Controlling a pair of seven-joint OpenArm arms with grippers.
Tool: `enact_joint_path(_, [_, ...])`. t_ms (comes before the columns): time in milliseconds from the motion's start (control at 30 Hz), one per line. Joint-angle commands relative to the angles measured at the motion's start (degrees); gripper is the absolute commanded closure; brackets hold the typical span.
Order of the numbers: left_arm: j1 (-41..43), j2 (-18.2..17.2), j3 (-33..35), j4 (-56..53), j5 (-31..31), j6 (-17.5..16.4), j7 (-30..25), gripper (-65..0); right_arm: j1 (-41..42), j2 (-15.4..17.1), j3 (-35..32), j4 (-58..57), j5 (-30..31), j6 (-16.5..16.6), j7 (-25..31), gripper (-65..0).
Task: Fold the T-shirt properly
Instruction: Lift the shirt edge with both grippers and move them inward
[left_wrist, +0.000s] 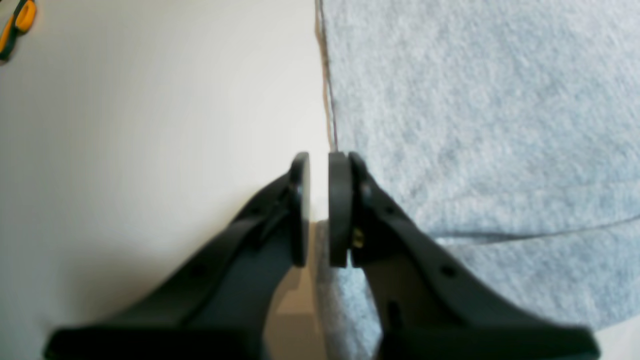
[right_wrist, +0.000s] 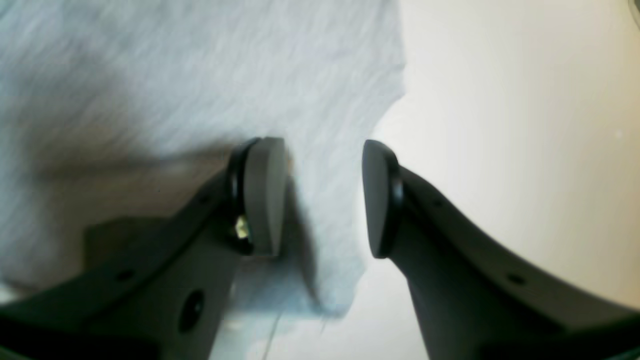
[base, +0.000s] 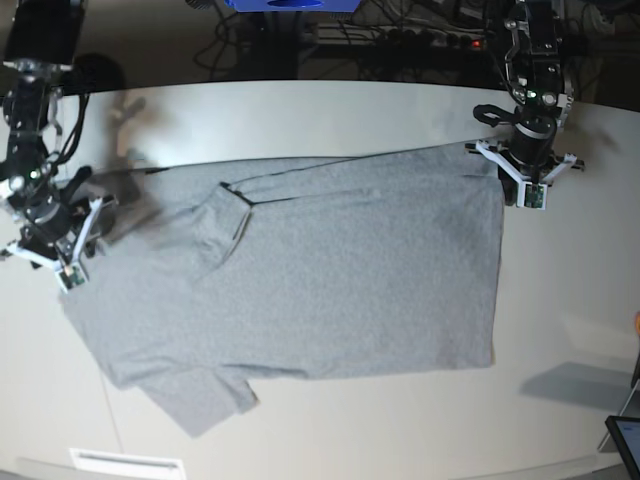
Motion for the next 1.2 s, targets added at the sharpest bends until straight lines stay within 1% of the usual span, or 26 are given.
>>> enact_joint_path(0, [-0.2,-0.7,-0.3,1.2,0.3,0.3,-1.6,-7.2,-0.8,-0.1,0.4,4.1,0.4,-0.1,1.4,-24.5])
enact_joint_path(67, [-0.2,-0.7,-0.3,1.3,0.3,0.3,-1.6,-7.2,-4.2,-1.4,0.4,9.4,0.4,-0.1,1.3,-24.5])
enact_joint_path(133, [-0.2,-0.7,-0.3,1.3,0.3,0.3,-1.6,-7.2,-6.2,-3.1,0.4,11.1,0.4,-0.1,1.3,-24.5])
enact_joint_path(300, [0.2,-0.7,-0.2,1.9,0.3,0.3,-1.7,-7.2,-7.6,-6.0,0.4,8.9,0.4,-0.2,1.3,-24.1])
enact_joint_path(333, [0.9,-0.7,-0.2,2.5,0.3,0.3,-1.7,-7.2,-8.1,-6.6,0.1,8.9,0.4,-0.1,1.3,-23.4])
enact_joint_path(400, [1.7,-0.6,-0.2,4.3,0.3,0.3,-1.7,-7.2,-8.8,-8.5,-0.2,9.2,0.5,0.0,1.3,-19.6])
enact_joint_path(467, [3.0,0.4,-0.7,5.6,0.3,0.3,-1.7,-7.2,-9.3,-10.1,-1.6,9.3,0.5,0.2,1.3,-18.3])
enact_joint_path(533, [3.2,0.8,-0.8,5.8,0.3,0.3,-1.7,-7.2,-10.1,-11.3,-3.8,9.3,0.5,1.3,1.2,-19.3])
enact_joint_path(600, [3.7,0.8,-0.8,4.9,0.3,0.3,-1.7,-7.2,-10.9,-12.8,-5.4,9.3,0.5,1.6,1.2,-19.2])
enact_joint_path(733, [4.9,0.8,-0.1,5.6,0.3,0.3,-1.7,-7.1,-11.0,-14.0,-6.7,9.3,0.5,1.6,1.2,-18.3])
enact_joint_path(767, [5.7,1.0,-0.1,6.4,0.3,0.0,-1.7,-7.1,-11.0,-14.5,-6.7,9.3,0.5,1.8,1.2,-15.5])
enact_joint_path(800, [6.5,1.6,0.6,7.4,0.3,-1.2,-1.7,-6.7,-11.5,-14.8,-6.7,9.3,0.5,1.8,1.2,-11.2])
enact_joint_path(867, [7.5,3.0,1.3,9.9,0.3,-4.7,-1.7,-6.4,-11.8,-14.8,-7.0,9.3,0.5,1.9,1.2,-1.9])
enact_joint_path(900, [8.5,4.0,1.3,11.0,0.3,-5.8,-1.7,-6.2,-11.8,-14.8,-7.4,9.3,0.5,1.9,1.2,0.0])
enact_joint_path(1000, [11.1,7.3,1.2,14.5,0.3,-5.9,-1.7,-5.0,-11.9,-14.8,-7.4,9.1,0.5,1.9,1.2,-0.4])
enact_joint_path(1067, [13.1,9.2,1.2,15.3,0.2,-5.9,-1.7,-0.2,-11.9,-14.8,-7.1,9.0,0.5,1.9,1.2,-0.1])
enact_joint_path(1167, [16.2,12.1,1.1,15.2,0.2,-5.9,-1.7,0.0,-12.0,-14.8,-7.0,8.9,0.5,1.7,1.2,-0.6])
